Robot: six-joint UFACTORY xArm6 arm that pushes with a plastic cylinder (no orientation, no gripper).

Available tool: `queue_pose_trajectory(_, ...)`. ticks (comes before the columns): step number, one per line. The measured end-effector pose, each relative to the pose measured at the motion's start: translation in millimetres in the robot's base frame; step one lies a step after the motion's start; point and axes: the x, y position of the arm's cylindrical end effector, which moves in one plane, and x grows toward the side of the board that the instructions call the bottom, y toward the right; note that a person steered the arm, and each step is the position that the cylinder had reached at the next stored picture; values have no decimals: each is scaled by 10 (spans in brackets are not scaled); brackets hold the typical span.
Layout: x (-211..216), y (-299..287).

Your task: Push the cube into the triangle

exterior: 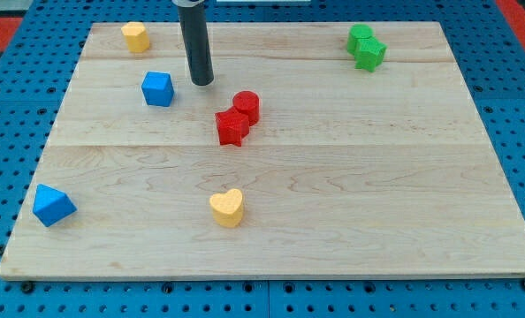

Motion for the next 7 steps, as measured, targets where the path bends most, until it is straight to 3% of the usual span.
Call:
queue_pose_trajectory(4,37,99)
queue_pose_trajectory(5,-213,-474)
queue_pose_trajectory(6,285,-1202)
queue_pose_trajectory(7,347,-1249)
